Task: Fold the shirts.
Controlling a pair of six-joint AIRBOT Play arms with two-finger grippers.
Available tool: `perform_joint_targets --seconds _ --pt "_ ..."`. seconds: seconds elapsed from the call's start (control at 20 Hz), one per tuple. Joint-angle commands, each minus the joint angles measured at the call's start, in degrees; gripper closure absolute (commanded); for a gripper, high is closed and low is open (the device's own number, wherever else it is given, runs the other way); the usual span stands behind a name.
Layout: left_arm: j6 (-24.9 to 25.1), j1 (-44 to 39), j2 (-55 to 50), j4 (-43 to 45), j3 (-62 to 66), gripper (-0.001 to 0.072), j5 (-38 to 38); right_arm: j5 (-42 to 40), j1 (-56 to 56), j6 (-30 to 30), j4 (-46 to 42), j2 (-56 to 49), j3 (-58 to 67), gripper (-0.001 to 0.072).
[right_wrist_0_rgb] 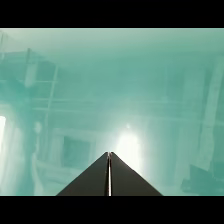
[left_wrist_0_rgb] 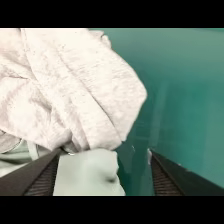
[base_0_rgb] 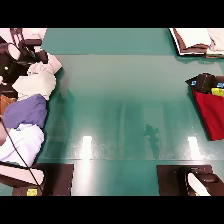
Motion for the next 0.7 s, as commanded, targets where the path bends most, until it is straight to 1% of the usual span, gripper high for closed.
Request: perform_joint_targets --seconds 0.0,0.15,0.2,0.25,0.3,0.35,0.45,0.5,0.55,0.65 --pt "-0.1 0.9 -7.0 0.2 0.9 0.0057 7.7 1.5 0.0 0.0 0.0 0.0 0.0 0.0696" --pt "-0.1 0.9 -8.5 0.2 1.9 0.0058 9.5 3.1 0.0 0.0 0.0 0.0 0.0 0.0695" --pt "-0.1 0.9 -8.6 0.2 1.9 0.0073 10.2 2.8 0.0 0.0 0.0 0.0 0.0 0.0695" --pt "-0.1 0.9 -8.5 -0.1 2.1 0.0242 10.5 2.4 0.0 0.0 0.0 0.0 0.0 0.0695" --pt "-0.1 0.9 -8.5 -0.4 2.6 0.0469 10.1 2.3 0.0 0.0 0.0 0.0 0.0 0.0695" --pt "-0.1 0.9 -8.4 -0.5 3.0 0.0595 9.8 2.4 0.0 0.0 0.0 0.0 0.0 0.0695" --pt "-0.1 0.9 -8.3 -0.5 4.0 0.0596 8.7 2.3 0.0 0.0 0.0 0.0 0.0 0.0695" --pt "-0.2 0.9 -8.3 -0.5 5.0 0.0671 7.2 2.3 0.0 0.0 0.0 0.0 0.0 0.0695" --pt "-0.1 0.9 -8.3 -0.5 6.4 0.0687 5.1 2.3 0.0 0.0 0.0 0.0 0.0 0.0695" --pt "-0.1 0.9 -7.4 -0.5 10.1 0.0687 0.7 2.3 0.0 0.0 0.0 0.0 0.0 0.0696"
